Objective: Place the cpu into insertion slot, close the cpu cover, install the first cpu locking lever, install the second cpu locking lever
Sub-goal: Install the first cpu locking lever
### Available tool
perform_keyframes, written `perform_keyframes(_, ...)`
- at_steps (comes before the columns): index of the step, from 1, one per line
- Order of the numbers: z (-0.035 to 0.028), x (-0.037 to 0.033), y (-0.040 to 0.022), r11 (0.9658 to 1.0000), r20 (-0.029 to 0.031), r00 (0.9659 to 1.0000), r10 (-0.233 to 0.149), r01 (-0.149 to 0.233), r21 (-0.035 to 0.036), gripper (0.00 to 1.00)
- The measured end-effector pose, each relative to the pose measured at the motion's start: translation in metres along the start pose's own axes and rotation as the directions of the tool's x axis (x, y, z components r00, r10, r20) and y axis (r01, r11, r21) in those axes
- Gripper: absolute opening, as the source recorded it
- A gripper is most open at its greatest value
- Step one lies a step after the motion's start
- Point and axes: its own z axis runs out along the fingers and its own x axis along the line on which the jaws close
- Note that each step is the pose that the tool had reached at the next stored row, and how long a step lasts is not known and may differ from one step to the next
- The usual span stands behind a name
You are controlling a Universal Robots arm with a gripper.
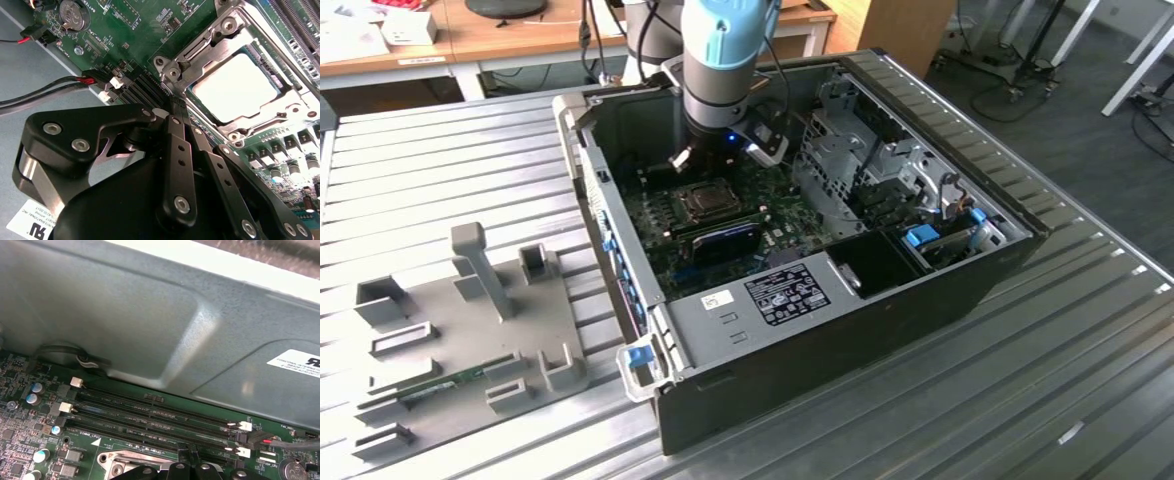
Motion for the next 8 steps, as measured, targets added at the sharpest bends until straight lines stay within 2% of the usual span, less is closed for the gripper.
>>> perform_keyframes(8,0.0002,-0.0012,-0.0003,1.0000,0.0002,1.0000,0.000,0.000,0.0000,0.10)
